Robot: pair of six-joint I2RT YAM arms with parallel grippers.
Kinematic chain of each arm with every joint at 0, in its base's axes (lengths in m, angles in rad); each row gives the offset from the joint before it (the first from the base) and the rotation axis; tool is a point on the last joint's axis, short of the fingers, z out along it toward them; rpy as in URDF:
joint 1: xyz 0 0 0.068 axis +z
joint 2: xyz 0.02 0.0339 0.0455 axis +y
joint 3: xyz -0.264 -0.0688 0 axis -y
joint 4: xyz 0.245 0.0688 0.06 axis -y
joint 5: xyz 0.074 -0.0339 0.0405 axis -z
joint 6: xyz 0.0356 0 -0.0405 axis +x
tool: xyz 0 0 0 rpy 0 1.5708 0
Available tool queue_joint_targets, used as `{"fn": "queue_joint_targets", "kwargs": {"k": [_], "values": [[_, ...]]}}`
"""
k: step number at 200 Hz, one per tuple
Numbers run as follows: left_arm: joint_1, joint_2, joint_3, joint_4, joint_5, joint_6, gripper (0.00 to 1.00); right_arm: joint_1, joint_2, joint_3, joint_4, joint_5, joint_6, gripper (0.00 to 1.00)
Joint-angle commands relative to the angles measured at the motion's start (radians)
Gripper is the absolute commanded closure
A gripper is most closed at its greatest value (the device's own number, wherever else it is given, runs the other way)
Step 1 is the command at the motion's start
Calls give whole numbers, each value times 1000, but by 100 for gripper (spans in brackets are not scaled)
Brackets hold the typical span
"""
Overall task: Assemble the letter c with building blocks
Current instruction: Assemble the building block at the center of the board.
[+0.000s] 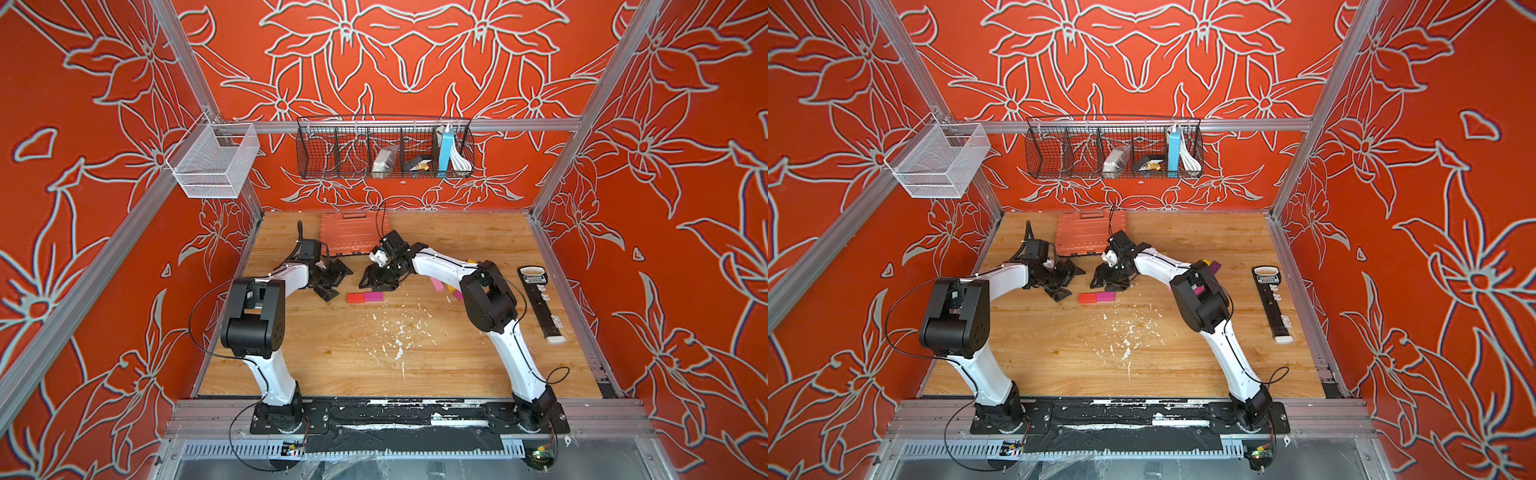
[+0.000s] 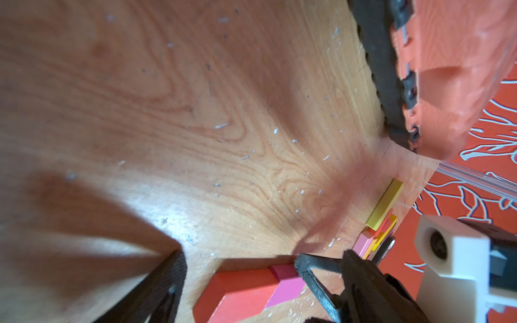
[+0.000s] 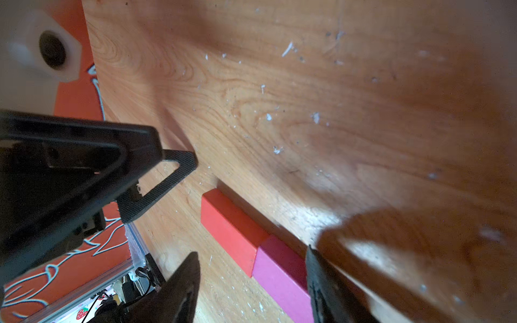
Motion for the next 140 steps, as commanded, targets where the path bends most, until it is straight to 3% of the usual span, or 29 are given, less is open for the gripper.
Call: {"fn": "queue_joint_targets", "kwargs": {"k": [1, 140], "values": [[2, 18, -6, -3, 13, -7, 11, 1, -4, -30, 14, -10, 5, 37], [-13, 23, 1, -2, 31, -10, 11, 11, -17, -47, 29, -22, -1, 37]]}}
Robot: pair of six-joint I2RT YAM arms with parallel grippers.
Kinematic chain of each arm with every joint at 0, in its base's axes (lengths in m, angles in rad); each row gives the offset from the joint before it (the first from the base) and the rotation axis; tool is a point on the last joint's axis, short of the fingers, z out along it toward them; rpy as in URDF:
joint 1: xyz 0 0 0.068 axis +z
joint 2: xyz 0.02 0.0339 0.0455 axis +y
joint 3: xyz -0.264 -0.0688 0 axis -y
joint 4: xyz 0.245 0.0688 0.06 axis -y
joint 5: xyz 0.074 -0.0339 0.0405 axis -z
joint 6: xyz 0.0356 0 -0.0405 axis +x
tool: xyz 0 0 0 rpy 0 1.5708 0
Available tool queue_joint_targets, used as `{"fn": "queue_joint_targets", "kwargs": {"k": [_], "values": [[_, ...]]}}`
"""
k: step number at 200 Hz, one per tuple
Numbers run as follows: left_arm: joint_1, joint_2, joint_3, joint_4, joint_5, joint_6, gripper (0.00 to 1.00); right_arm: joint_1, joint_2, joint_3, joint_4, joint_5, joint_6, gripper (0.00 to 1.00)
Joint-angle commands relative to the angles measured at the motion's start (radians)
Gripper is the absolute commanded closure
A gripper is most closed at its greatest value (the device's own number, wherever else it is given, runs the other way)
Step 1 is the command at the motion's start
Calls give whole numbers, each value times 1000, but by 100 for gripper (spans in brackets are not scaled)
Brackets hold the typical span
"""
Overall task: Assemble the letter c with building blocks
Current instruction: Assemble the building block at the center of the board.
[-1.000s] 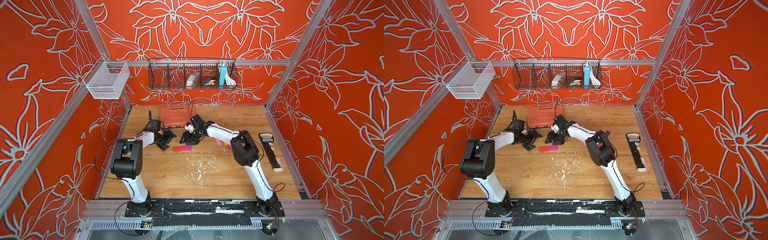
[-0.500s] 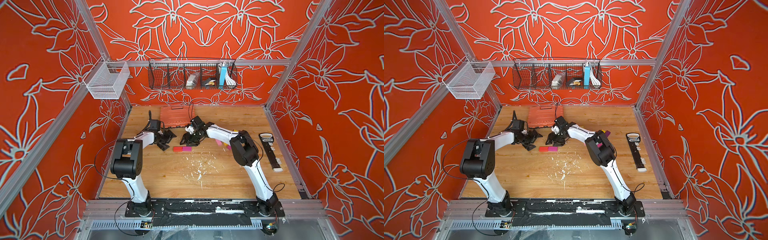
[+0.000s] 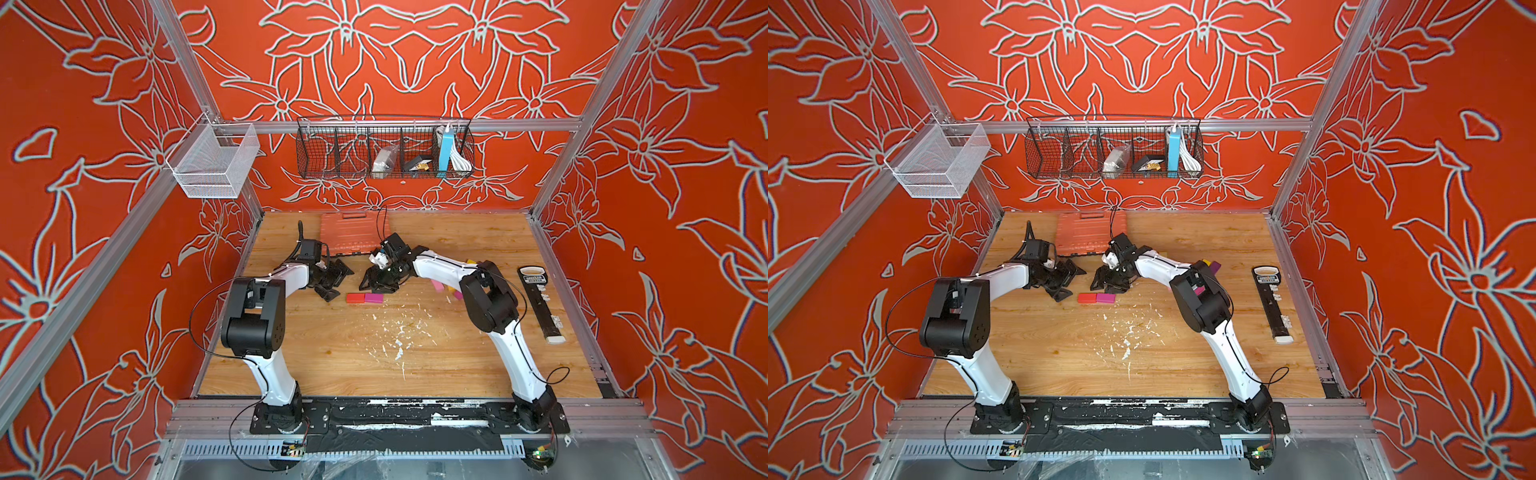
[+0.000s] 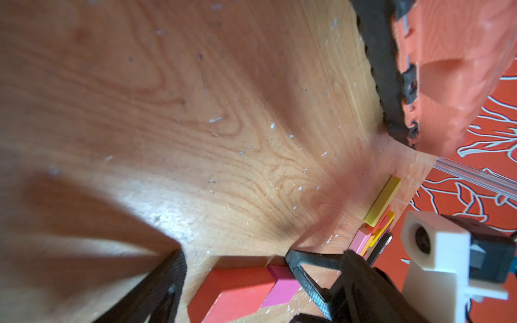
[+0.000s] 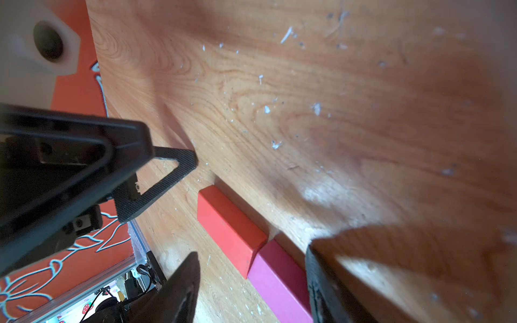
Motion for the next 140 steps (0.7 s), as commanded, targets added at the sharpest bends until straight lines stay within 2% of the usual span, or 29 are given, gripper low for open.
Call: {"fn": "queue_joint_targets", "kwargs": {"k": [1, 50, 140], "values": [[-10, 20, 1, -4, 15, -6, 11, 8, -4, 7, -28, -3, -9, 37], [-14, 19, 0, -5, 17, -6, 11, 8, 39, 84, -77, -27, -50, 37], [-15, 25, 0, 0, 17, -9, 11, 10, 55, 70, -37, -72, -22, 37]]}}
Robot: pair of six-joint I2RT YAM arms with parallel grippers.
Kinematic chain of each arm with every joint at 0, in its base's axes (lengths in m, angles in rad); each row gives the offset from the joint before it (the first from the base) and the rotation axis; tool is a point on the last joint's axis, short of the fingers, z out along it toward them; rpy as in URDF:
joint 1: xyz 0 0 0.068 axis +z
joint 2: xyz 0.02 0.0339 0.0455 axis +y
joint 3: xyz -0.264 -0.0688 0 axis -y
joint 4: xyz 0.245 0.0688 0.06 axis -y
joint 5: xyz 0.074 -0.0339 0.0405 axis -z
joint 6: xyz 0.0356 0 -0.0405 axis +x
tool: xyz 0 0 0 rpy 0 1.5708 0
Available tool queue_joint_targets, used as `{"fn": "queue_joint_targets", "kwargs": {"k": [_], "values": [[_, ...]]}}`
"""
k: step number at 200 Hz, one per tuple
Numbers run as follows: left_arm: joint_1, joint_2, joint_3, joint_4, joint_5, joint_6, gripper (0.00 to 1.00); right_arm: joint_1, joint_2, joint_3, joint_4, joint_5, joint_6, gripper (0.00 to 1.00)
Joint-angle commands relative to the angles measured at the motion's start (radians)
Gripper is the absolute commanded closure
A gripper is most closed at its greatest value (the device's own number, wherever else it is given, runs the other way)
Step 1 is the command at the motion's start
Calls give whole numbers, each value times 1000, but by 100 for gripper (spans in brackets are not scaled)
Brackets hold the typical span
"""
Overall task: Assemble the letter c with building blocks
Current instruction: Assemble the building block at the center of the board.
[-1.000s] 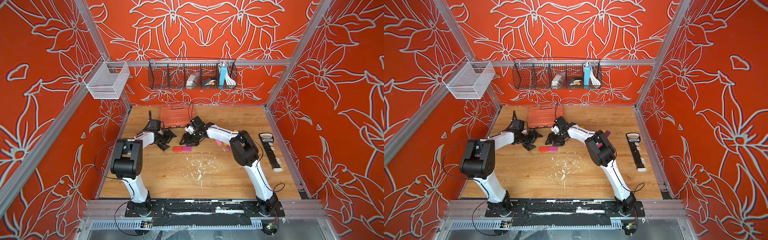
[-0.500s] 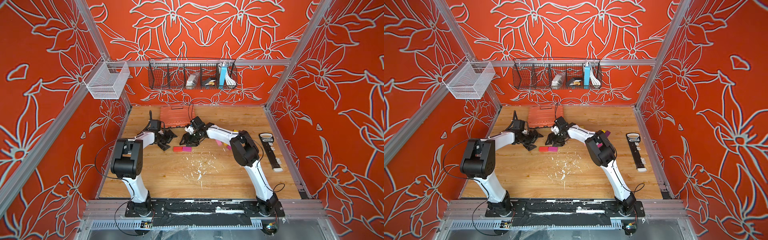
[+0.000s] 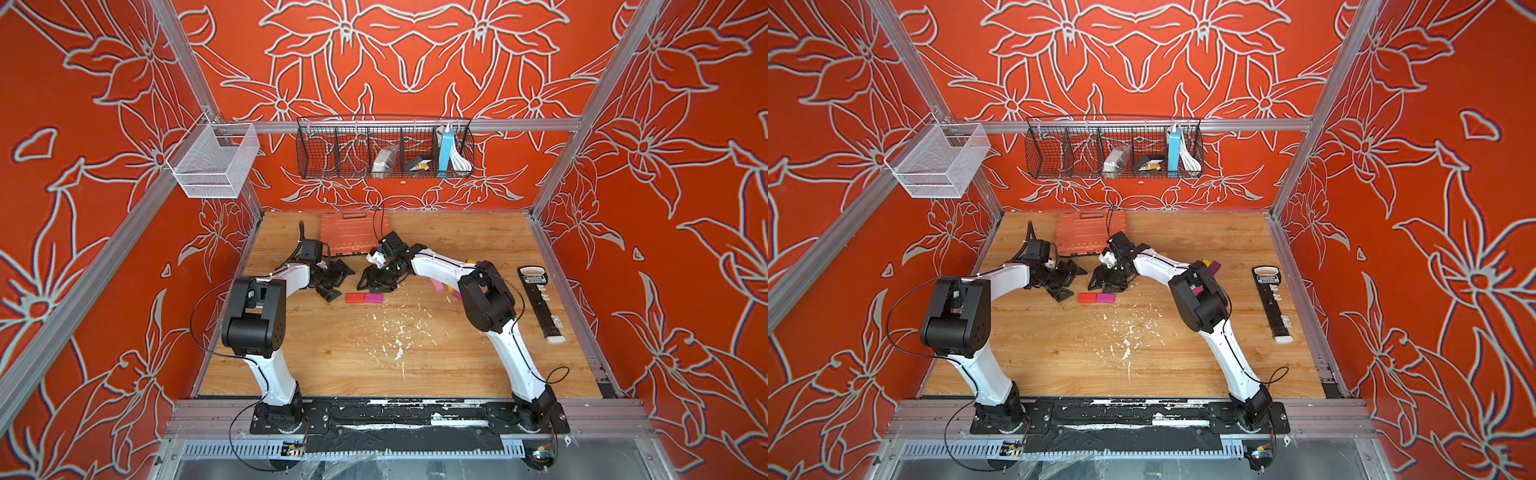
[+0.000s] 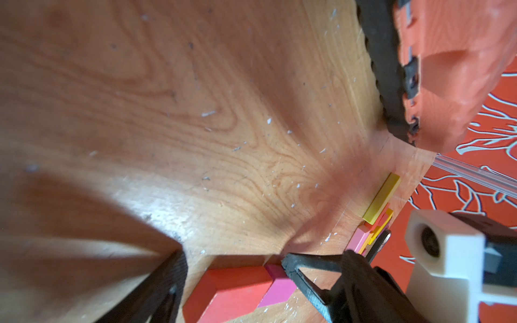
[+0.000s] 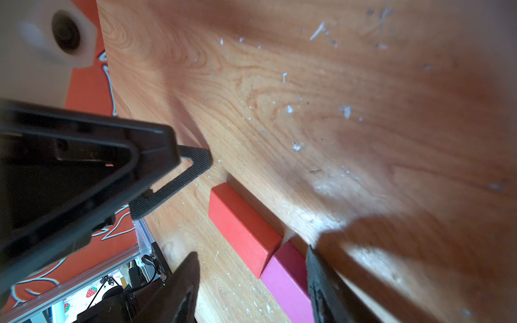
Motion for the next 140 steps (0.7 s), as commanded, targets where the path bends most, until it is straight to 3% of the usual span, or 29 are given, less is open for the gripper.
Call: {"fn": "queue_joint_targets", "kwargs": {"k": [1, 79, 140], "values": [[-10, 21, 0, -5, 9, -2, 11, 6, 25, 9, 7, -29, 6, 37], [-10, 23, -2, -2, 15, 2, 11, 11, 22, -2, 23, -35, 18, 37], [-31, 24, -3, 6, 39, 7, 11, -24, -106, -98, 59, 34, 34, 20]]}}
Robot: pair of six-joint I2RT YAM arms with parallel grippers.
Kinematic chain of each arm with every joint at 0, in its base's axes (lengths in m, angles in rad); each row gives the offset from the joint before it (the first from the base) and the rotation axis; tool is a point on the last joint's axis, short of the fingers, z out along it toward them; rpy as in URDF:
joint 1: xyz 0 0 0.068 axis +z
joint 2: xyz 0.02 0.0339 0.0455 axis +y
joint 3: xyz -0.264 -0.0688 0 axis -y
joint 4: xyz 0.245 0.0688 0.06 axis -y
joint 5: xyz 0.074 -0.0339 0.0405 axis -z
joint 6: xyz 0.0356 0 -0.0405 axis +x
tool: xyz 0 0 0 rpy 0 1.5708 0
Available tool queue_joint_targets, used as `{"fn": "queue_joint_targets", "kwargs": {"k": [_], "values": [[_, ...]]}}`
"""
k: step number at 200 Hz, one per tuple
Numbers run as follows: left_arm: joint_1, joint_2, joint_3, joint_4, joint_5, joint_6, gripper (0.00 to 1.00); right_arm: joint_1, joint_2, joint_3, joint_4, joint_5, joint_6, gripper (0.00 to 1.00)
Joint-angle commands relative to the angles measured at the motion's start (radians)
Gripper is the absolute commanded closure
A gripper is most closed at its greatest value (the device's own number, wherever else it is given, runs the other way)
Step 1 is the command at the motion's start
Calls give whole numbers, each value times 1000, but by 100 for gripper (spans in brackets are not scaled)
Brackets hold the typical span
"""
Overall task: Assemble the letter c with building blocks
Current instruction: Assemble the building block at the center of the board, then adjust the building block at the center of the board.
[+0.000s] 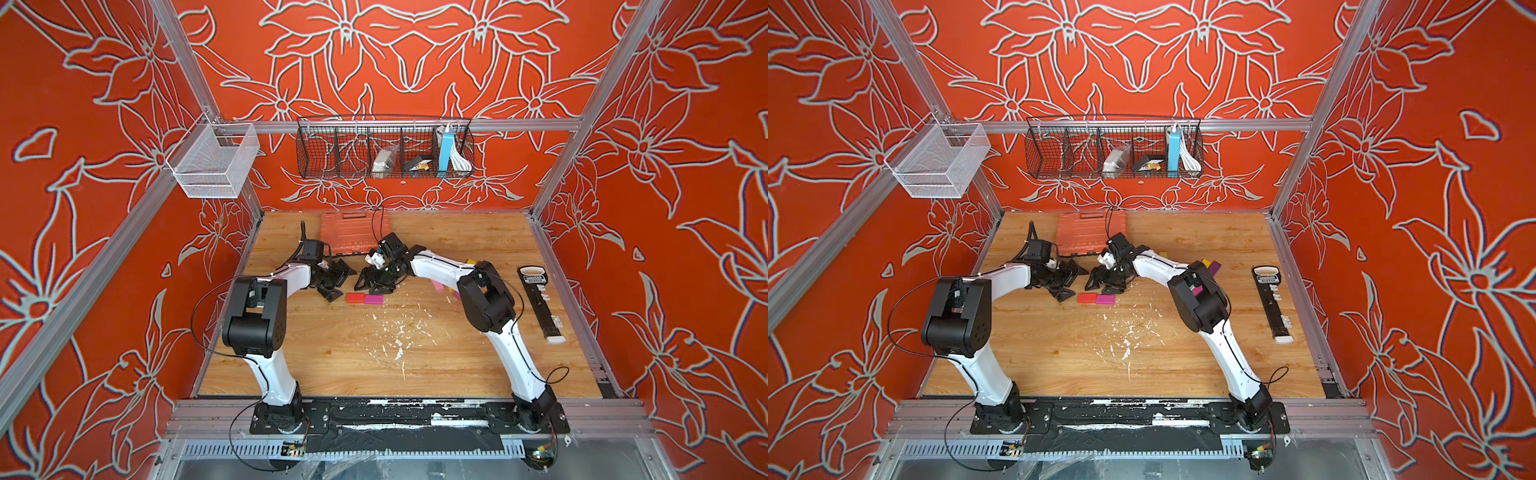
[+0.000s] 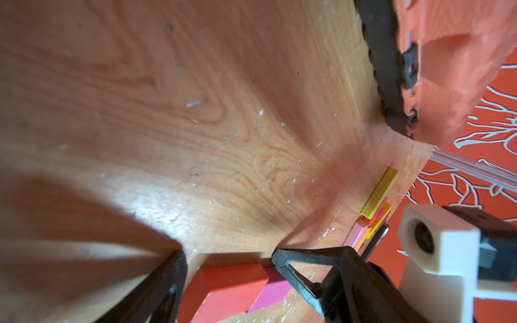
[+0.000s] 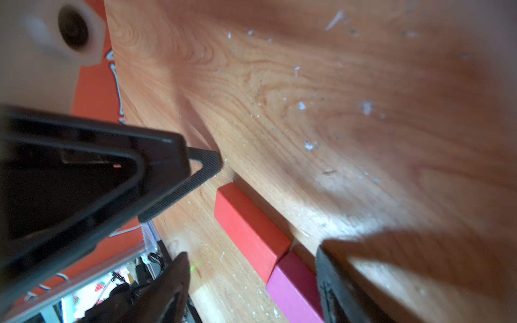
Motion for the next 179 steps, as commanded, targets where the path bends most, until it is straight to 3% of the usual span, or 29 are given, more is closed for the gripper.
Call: {"fn": "queue_joint_targets", "kwargs": {"k": [1, 97, 179], "values": [[-19, 19, -3, 0, 19, 7, 11, -20, -86, -62, 20, 42, 9, 19], [-90, 14, -10, 17, 40, -1, 11, -56, -366, -448, 69, 185, -32, 14], [-130, 11, -30, 35, 23, -32, 12, -56, -396, -502, 88, 188, -20, 13]]}}
